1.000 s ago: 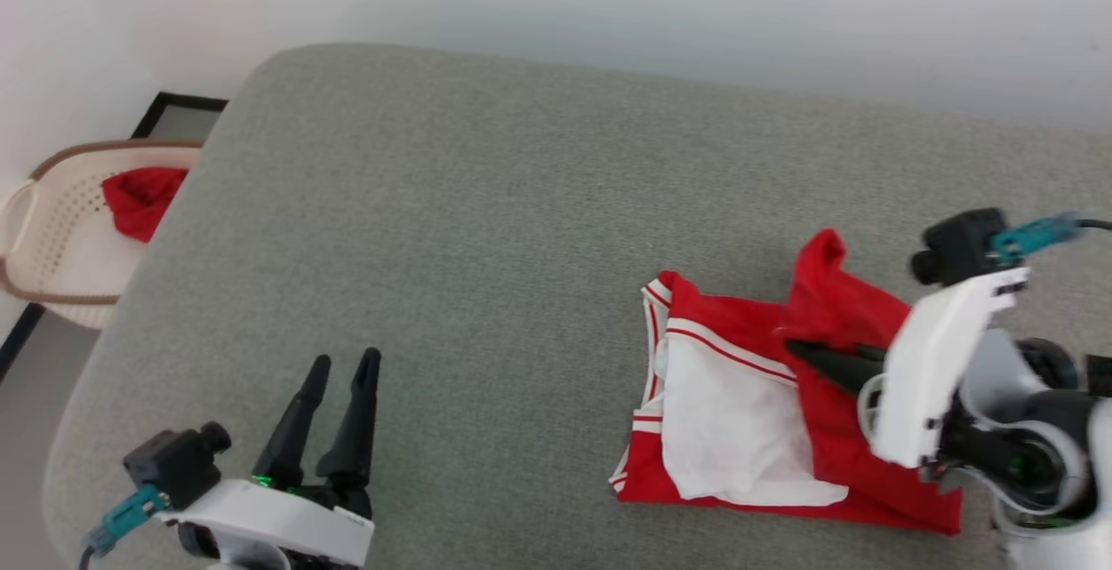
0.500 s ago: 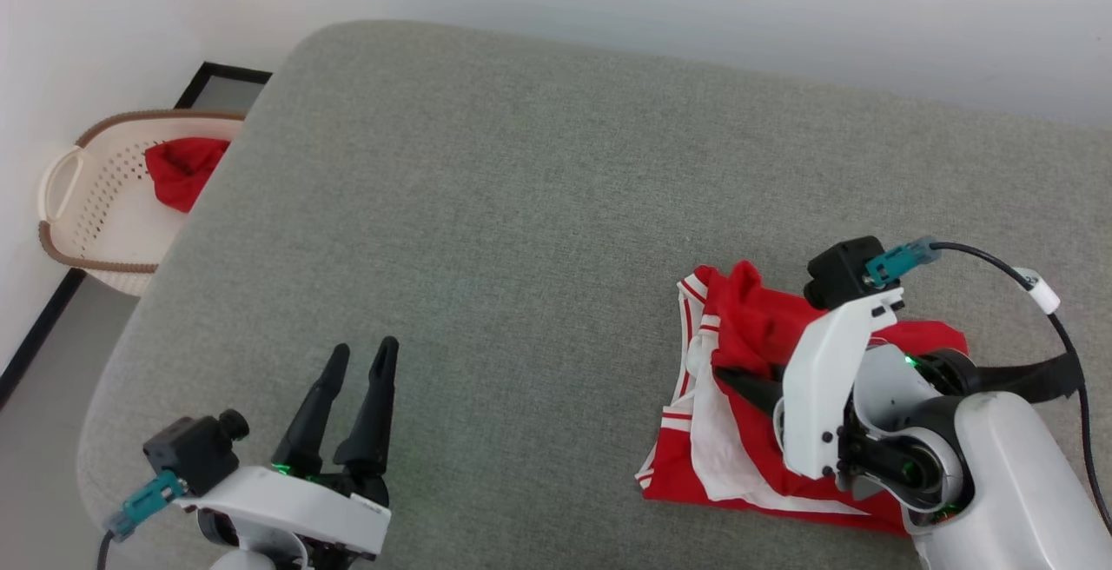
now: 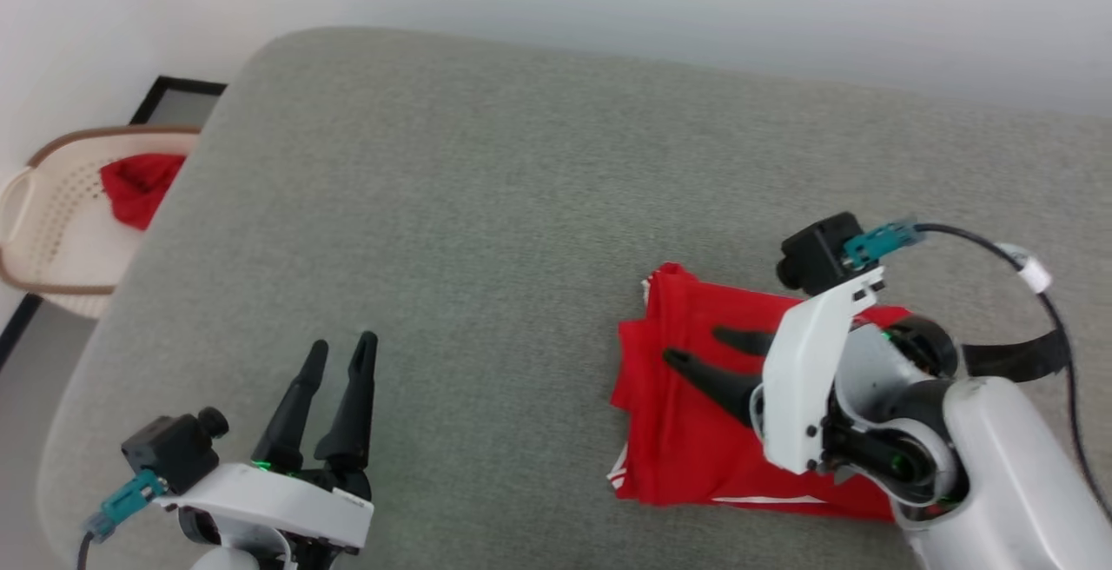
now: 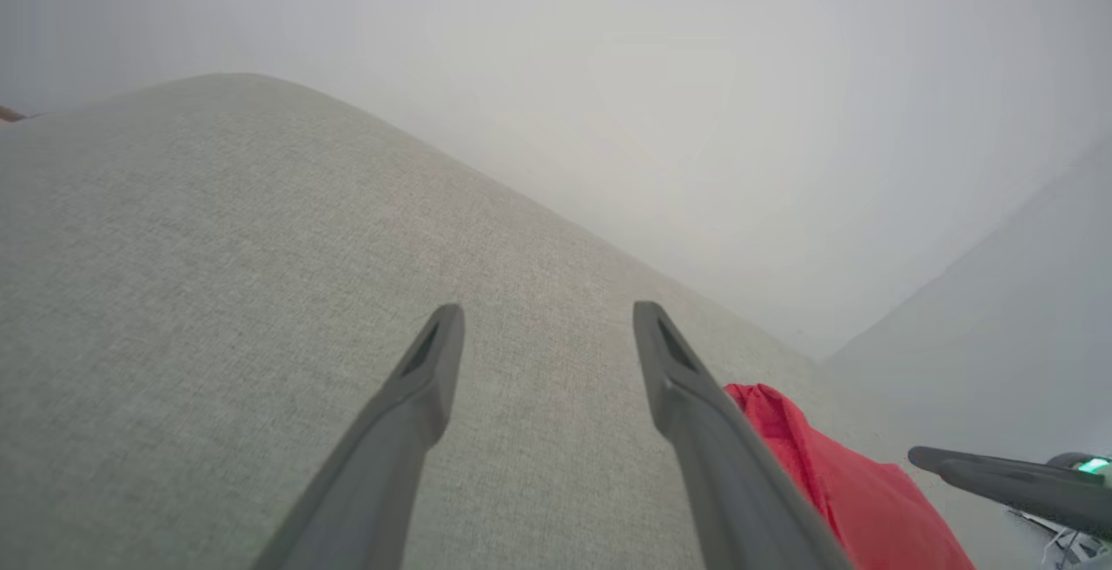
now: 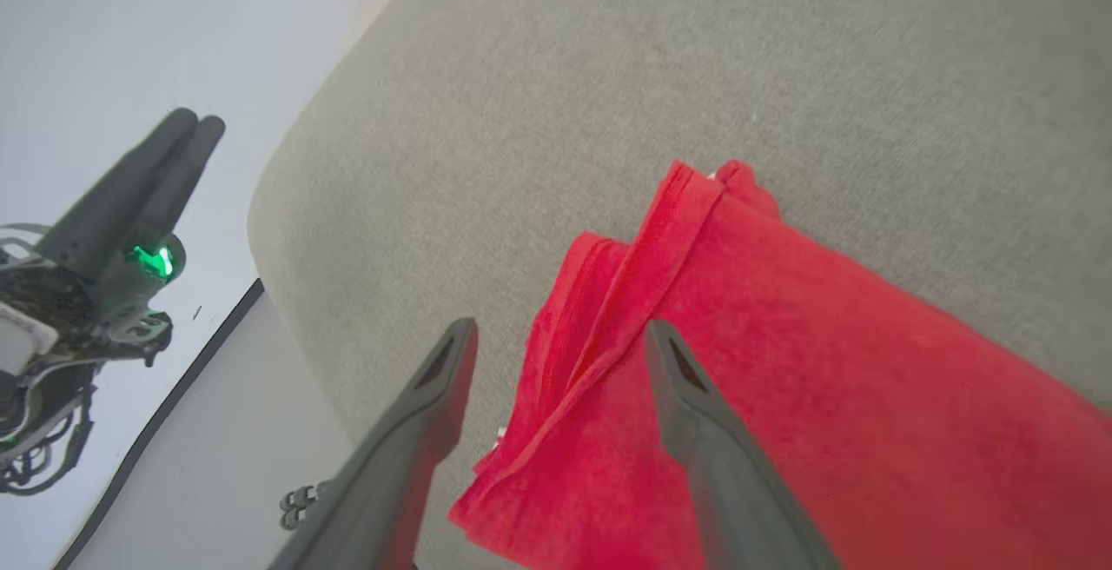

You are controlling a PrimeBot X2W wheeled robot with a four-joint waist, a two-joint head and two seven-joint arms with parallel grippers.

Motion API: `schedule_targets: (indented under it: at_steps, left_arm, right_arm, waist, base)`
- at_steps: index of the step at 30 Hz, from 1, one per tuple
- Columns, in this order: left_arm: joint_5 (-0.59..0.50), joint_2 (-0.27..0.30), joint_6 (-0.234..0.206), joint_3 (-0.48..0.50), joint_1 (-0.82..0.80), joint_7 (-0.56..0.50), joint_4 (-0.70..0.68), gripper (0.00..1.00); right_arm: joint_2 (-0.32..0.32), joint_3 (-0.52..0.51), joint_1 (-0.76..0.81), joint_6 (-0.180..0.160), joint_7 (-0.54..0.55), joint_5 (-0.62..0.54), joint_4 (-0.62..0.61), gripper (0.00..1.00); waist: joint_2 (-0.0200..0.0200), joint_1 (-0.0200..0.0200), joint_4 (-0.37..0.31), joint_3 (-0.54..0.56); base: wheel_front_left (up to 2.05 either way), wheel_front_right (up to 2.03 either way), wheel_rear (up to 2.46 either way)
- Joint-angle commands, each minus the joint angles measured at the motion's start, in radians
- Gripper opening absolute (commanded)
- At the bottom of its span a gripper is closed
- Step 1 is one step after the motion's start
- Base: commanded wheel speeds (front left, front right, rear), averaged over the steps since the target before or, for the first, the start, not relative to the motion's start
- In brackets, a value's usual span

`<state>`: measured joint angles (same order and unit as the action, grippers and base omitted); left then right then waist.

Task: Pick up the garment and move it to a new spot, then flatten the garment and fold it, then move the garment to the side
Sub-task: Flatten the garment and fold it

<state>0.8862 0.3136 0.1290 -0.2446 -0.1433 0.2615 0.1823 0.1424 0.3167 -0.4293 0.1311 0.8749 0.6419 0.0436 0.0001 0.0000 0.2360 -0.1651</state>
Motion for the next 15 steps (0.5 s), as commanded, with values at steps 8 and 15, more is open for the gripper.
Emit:
schedule_targets:
  at_steps: [8, 15]
  left_arm:
    - [-0.037, 0.012, 0.003, 0.022, 0.007, 0.004, 0.003, 1.00]
    - [-0.080, 0.021, 0.003, 0.052, 0.024, 0.004, 0.000, 1.00]
  right_arm:
    - [0.110, -0.024, 0.042, -0.001, -0.141, 0.017, -0.119, 1.00]
    - [0.218, -0.048, 0.110, -0.001, -0.400, -0.009, -0.151, 1.00]
  waist:
    - [-0.0001, 0.0000, -0.087, 0.016]
    - [-0.0001, 0.0000, -0.155, 0.034]
  base:
    - [0.00, 0.00, 0.00]
    - [0.00, 0.00, 0.00]
